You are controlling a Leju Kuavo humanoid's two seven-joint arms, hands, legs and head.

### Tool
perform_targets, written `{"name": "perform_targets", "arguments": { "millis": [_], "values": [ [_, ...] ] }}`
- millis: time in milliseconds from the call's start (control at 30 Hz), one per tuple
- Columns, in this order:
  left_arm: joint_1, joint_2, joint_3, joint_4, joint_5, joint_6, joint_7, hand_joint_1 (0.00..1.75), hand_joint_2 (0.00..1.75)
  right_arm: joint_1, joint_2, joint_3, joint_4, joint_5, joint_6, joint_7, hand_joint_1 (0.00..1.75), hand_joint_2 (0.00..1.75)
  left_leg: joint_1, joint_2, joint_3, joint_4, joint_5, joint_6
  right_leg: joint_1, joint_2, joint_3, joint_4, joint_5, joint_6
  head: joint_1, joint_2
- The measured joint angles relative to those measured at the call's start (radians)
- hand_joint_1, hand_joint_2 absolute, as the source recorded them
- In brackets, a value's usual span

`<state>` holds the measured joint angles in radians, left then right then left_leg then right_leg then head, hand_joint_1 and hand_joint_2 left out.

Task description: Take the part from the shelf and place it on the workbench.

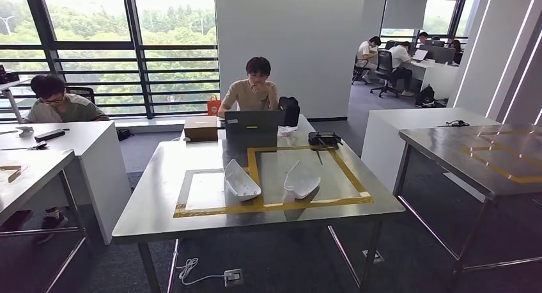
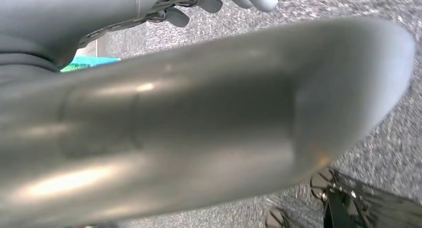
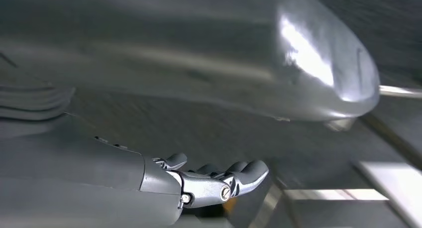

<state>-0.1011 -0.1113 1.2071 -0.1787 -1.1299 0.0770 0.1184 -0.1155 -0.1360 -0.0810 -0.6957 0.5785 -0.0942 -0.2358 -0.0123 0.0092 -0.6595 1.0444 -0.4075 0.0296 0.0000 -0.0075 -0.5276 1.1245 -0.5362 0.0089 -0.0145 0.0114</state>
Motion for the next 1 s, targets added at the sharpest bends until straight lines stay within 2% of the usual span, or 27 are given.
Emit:
{"name": "perform_targets", "arguments": {
  "millis": [33,67,133,167,200,233,300,333,367,400,433,467,500,533,567,600,633,667,700,733,800,833,867,900,933,967,1000],
  "values": [
    [-0.001,0.000,0.002,0.000,0.000,-0.009,-0.004,0.00,0.00,-0.013,0.005,-0.012,0.064,-0.013,0.004,0.037,0.00,0.00,-0.001,-0.001,-0.004,-0.001,0.010,-0.004,0.004,0.000,0.039,-0.062,-0.016,-0.008,-0.001,0.000],
    [-0.002,0.000,0.003,0.000,0.000,-0.020,-0.008,0.00,0.00,-0.021,0.010,-0.026,0.122,-0.028,0.009,0.076,0.00,0.00,0.000,-0.003,-0.005,-0.004,0.021,-0.009,0.007,-0.002,0.058,-0.101,-0.030,-0.013,-0.001,0.000],
    [0.002,0.003,0.005,0.000,0.000,-0.039,-0.013,0.00,0.00,-0.020,0.023,-0.061,0.217,-0.050,0.011,0.122,0.00,0.00,0.004,-0.006,-0.007,-0.015,0.038,-0.023,0.007,-0.006,0.050,-0.119,-0.014,-0.022,-0.001,0.000],
    [0.006,0.004,0.007,0.000,0.000,-0.046,-0.014,0.00,0.00,-0.017,0.029,-0.076,0.254,-0.057,0.012,0.132,0.00,0.00,0.005,-0.009,-0.012,-0.012,0.028,-0.030,0.006,-0.007,0.042,-0.123,0.000,-0.029,-0.001,0.000],
    [0.011,0.005,0.008,0.000,-0.001,-0.055,-0.015,0.00,0.00,-0.013,0.036,-0.089,0.284,-0.068,0.014,0.149,0.00,0.00,0.005,-0.010,-0.022,0.007,-0.003,-0.038,0.003,-0.007,0.032,-0.128,0.016,-0.034,-0.001,0.000],
    [0.014,0.007,0.010,0.001,-0.004,-0.066,-0.017,0.00,0.00,-0.009,0.042,-0.101,0.311,-0.084,0.017,0.180,0.00,0.00,0.006,-0.011,-0.035,0.046,-0.052,-0.044,-0.001,-0.006,0.018,-0.131,0.032,-0.038,-0.002,0.000],
    [0.015,0.013,0.011,0.002,-0.014,-0.103,-0.025,0.00,0.00,0.011,0.053,-0.139,0.361,-0.135,0.015,0.281,0.00,0.00,0.010,-0.012,-0.062,0.169,-0.158,-0.057,-0.002,-0.010,-0.011,-0.131,0.055,-0.039,-0.002,0.000],
    [0.015,0.019,0.011,0.001,-0.019,-0.126,-0.032,0.00,0.00,0.028,0.060,-0.164,0.383,-0.165,0.004,0.332,0.00,0.00,0.012,-0.011,-0.065,0.227,-0.181,-0.062,-0.002,-0.014,-0.026,-0.129,0.065,-0.038,-0.002,0.000],
    [0.016,0.025,0.011,0.001,-0.023,-0.150,-0.037,0.00,0.00,0.045,0.069,-0.192,0.402,-0.196,-0.011,0.372,0.00,0.00,0.014,-0.011,-0.056,0.262,-0.181,-0.066,-0.002,-0.019,-0.041,-0.125,0.075,-0.036,-0.001,0.000],
    [0.018,0.032,0.011,0.001,-0.024,-0.173,-0.042,0.00,0.00,0.061,0.079,-0.218,0.416,-0.221,-0.027,0.397,0.00,0.00,0.016,-0.011,-0.031,0.263,-0.161,-0.068,-0.004,-0.022,-0.058,-0.120,0.085,-0.034,-0.001,0.000],
    [0.020,0.038,0.011,0.001,-0.025,-0.193,-0.046,0.00,0.00,0.072,0.090,-0.245,0.429,-0.241,-0.040,0.412,0.00,0.00,0.018,-0.011,0.012,0.227,-0.136,-0.070,-0.005,-0.022,-0.074,-0.114,0.094,-0.031,-0.001,0.000],
    [0.020,0.043,0.011,0.001,-0.025,-0.205,-0.048,0.00,0.00,0.079,0.099,-0.266,0.439,-0.252,-0.048,0.420,0.00,0.00,0.019,-0.011,0.069,0.160,-0.124,-0.070,-0.007,-0.021,-0.088,-0.108,0.102,-0.028,-0.001,0.000],
    [0.020,0.048,0.011,0.000,-0.025,-0.213,-0.051,0.00,0.00,0.083,0.107,-0.284,0.446,-0.258,-0.053,0.425,0.00,0.44,0.019,-0.013,0.126,0.083,-0.128,-0.067,-0.008,-0.019,-0.100,-0.101,0.110,-0.023,-0.002,0.000],
    [0.019,0.051,0.011,0.000,-0.025,-0.216,-0.052,0.00,0.00,0.085,0.113,-0.298,0.453,-0.262,-0.056,0.428,0.00,0.87,0.017,-0.014,0.166,0.022,-0.138,-0.061,-0.008,-0.017,-0.107,-0.097,0.118,-0.017,-0.001,0.000],
    [0.018,0.053,0.011,0.000,-0.026,-0.218,-0.053,0.00,0.00,0.085,0.118,-0.308,0.459,-0.263,-0.058,0.431,0.00,1.31,0.015,-0.016,0.188,-0.017,-0.149,-0.054,-0.007,-0.015,-0.111,-0.095,0.126,-0.011,-0.001,0.000],
    [0.018,0.055,0.011,0.000,-0.026,-0.221,-0.055,0.00,0.00,0.086,0.121,-0.317,0.464,-0.265,-0.058,0.432,0.00,1.75,0.012,-0.016,0.192,-0.032,-0.151,-0.044,-0.008,-0.014,-0.113,-0.097,0.135,-0.004,-0.001,0.000],
    [0.019,0.057,0.011,0.000,-0.025,-0.229,-0.056,0.00,0.00,0.087,0.123,-0.325,0.469,-0.268,-0.058,0.430,0.00,1.75,0.012,-0.015,0.183,-0.032,-0.143,-0.034,-0.008,-0.013,-0.113,-0.101,0.144,0.003,-0.001,0.000],
    [0.019,0.059,0.011,0.000,-0.025,-0.243,-0.059,0.00,0.00,0.089,0.126,-0.334,0.473,-0.273,-0.058,0.424,0.00,1.75,0.013,-0.012,0.176,-0.033,-0.133,-0.024,-0.010,-0.010,-0.118,-0.098,0.140,0.009,-0.001,0.000],
    [0.019,0.061,0.011,0.000,-0.023,-0.261,-0.063,0.00,0.00,0.091,0.129,-0.343,0.477,-0.278,-0.058,0.414,0.00,1.75,0.014,-0.009,0.166,-0.035,-0.122,-0.015,-0.011,-0.007,-0.125,-0.082,0.115,0.016,-0.001,0.000],
    [0.020,0.064,0.011,0.000,-0.021,-0.283,-0.067,0.00,0.00,0.093,0.132,-0.351,0.481,-0.282,-0.058,0.401,0.00,1.75,0.016,-0.007,0.152,-0.037,-0.109,-0.008,-0.013,-0.004,-0.138,-0.046,0.072,0.021,0.000,-0.001],
    [0.024,0.070,0.011,0.000,-0.017,-0.325,-0.075,0.00,0.00,0.094,0.136,-0.364,0.485,-0.281,-0.059,0.370,0.00,1.75,0.015,-0.004,0.122,-0.035,-0.085,-0.002,-0.014,-0.001,-0.168,0.075,-0.039,0.029,0.000,-0.001],
    [0.026,0.073,0.011,0.000,-0.016,-0.345,-0.079,0.00,0.00,0.094,0.137,-0.368,0.486,-0.277,-0.058,0.355,0.00,1.75,0.015,-0.003,0.107,-0.034,-0.073,-0.002,-0.014,0.000,-0.176,0.136,-0.070,0.031,0.000,-0.001],
    [0.029,0.075,0.011,0.000,-0.015,-0.364,-0.082,0.00,0.00,0.094,0.138,-0.370,0.488,-0.270,-0.057,0.340,0.00,1.75,0.014,-0.002,0.091,-0.031,-0.061,-0.003,-0.014,0.000,-0.172,0.175,-0.075,0.032,0.000,-0.001],
    [0.032,0.078,0.011,0.000,-0.014,-0.385,-0.085,0.00,0.00,0.093,0.139,-0.371,0.489,-0.263,-0.055,0.329,0.00,1.75,0.014,-0.002,0.075,-0.028,-0.049,-0.005,-0.014,0.000,-0.152,0.182,-0.057,0.031,0.000,0.000],
    [0.034,0.080,0.011,0.000,-0.015,-0.405,-0.089,0.00,0.00,0.093,0.139,-0.371,0.490,-0.256,-0.053,0.321,0.00,1.75,0.014,-0.002,0.058,-0.024,-0.038,-0.008,-0.014,0.000,-0.115,0.153,-0.028,0.029,0.001,0.000],
    [0.036,0.082,0.011,0.000,-0.016,-0.425,-0.092,0.00,0.00,0.092,0.139,-0.371,0.491,-0.248,-0.052,0.318,0.00,1.75,0.014,-0.002,0.043,-0.020,-0.028,-0.011,-0.014,0.000,-0.060,0.090,-0.006,0.025,0.001,0.000],
    [0.038,0.084,0.011,0.000,-0.017,-0.443,-0.095,0.00,0.00,0.090,0.139,-0.371,0.491,-0.242,-0.051,0.316,0.00,1.75,0.013,-0.002,0.031,-0.017,-0.018,-0.016,-0.012,0.001,-0.002,0.008,-0.004,0.020,0.001,0.000]
  ]
}}
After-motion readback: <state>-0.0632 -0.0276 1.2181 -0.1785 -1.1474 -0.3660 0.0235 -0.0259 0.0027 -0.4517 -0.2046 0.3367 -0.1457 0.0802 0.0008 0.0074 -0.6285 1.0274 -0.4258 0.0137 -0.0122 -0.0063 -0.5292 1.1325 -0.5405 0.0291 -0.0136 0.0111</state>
